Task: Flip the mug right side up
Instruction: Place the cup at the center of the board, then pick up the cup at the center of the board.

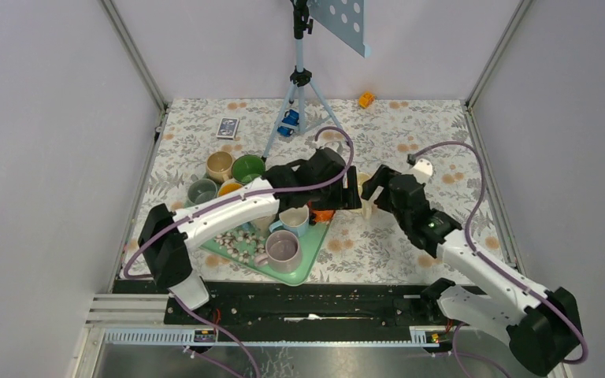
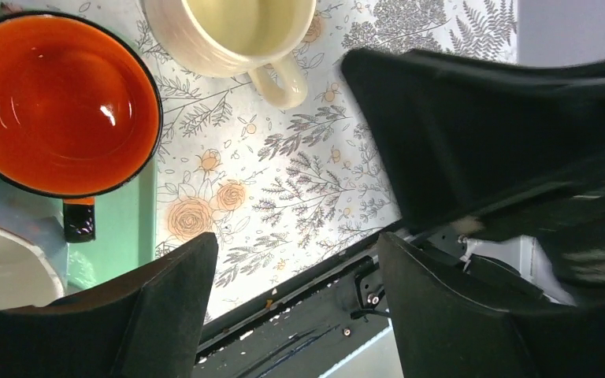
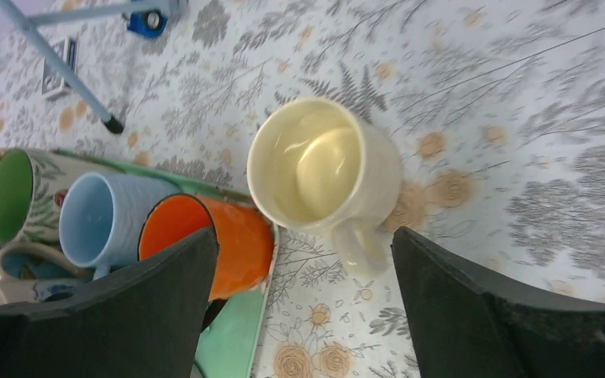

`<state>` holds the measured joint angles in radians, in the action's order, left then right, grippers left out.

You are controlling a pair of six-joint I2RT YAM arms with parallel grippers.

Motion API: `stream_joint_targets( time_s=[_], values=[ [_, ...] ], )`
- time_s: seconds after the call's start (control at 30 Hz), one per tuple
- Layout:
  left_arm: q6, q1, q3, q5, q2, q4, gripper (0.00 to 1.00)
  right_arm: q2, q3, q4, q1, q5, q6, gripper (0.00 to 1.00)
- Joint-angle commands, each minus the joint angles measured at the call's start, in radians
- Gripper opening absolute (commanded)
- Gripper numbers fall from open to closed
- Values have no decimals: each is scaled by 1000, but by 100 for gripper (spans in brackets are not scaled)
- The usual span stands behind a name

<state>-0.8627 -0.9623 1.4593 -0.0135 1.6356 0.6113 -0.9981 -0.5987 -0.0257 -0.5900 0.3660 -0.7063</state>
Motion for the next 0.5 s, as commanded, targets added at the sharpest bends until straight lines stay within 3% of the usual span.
stream_joint_targets(
  time_s=[0.0, 0.07, 0.27, 0.47],
  values=[
    [-69, -58, -34, -135, -29, -120, 78, 81, -145, -384, 0, 196, -57, 94],
    [-95, -93, -49, -182, -14, -143, 78, 124, -197, -488, 0, 250, -66, 99],
    [-175, -160, -59, -326, 62, -184, 78, 303, -327, -644, 1, 297, -54, 100],
    [-172, -194, 98, -418, 249, -148, 73, 414, -452, -690, 0, 234, 5, 100]
  ],
)
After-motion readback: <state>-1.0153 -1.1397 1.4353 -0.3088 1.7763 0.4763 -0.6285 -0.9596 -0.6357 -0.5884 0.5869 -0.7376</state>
